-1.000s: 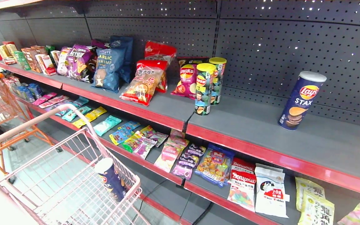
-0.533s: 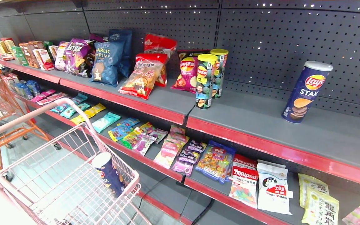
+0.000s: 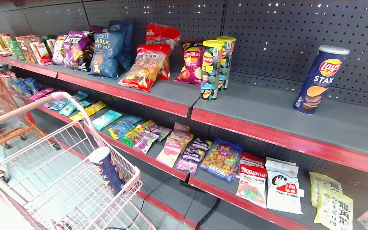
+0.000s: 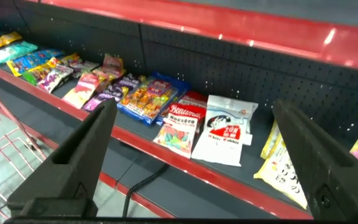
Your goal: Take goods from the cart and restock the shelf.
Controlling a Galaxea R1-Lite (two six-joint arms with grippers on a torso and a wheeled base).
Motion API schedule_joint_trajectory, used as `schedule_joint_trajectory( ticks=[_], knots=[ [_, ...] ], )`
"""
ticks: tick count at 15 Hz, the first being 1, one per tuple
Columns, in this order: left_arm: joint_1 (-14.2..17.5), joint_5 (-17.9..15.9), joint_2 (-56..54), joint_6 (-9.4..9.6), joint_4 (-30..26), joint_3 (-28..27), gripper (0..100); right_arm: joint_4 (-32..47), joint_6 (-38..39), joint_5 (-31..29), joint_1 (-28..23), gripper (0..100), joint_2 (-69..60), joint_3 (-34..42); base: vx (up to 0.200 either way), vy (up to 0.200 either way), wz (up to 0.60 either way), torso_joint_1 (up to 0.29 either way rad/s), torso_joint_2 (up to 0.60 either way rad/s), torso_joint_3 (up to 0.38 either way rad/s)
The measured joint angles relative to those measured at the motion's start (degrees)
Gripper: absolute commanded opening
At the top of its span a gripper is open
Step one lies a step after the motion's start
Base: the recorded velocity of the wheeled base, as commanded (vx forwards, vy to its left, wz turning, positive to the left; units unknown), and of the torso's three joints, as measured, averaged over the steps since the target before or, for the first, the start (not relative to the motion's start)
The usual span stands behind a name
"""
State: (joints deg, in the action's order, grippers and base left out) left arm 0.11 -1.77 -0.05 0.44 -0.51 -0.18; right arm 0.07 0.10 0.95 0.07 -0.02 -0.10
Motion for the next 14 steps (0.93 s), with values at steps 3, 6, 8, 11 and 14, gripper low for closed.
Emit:
schedule_joint_trajectory(
  ticks=[3,6,8,11,14],
  knots=[
    [0.0,0.0,0.0,0.0,0.0,0.0,100,0.0,0.0,0.0,0.0,100,0.0,0.0,0.0,0.0,0.0,-0.207,0.54,0.339],
    [0.0,-0.1,0.0,0.0,-0.1,0.0,100,0.1,0.0,0.0,0.0,100,0.0,0.0,0.0,0.0,0.0,-0.17,0.49,0.318],
    [0.1,-0.7,0.0,0.02,0.1,0.0,100,0.0,0.0,0.0,0.0,100,0.0,0.0,0.0,0.0,0.0,-0.061,0.18,0.127],
    [0.0,0.5,1.0,-0.77,0.6,-2.8,100,0.0,-0.1,-0.1,0.0,100,0.0,0.0,0.0,0.0,0.0,-0.007,0.03,0.017],
    [0.4,5.4,11.5,-5.11,2.2,-12.5,100,0.0,-0.1,-0.1,0.0,100,0.0,0.0,0.0,0.0,0.0,0.0,0.0,0.0]
  ],
)
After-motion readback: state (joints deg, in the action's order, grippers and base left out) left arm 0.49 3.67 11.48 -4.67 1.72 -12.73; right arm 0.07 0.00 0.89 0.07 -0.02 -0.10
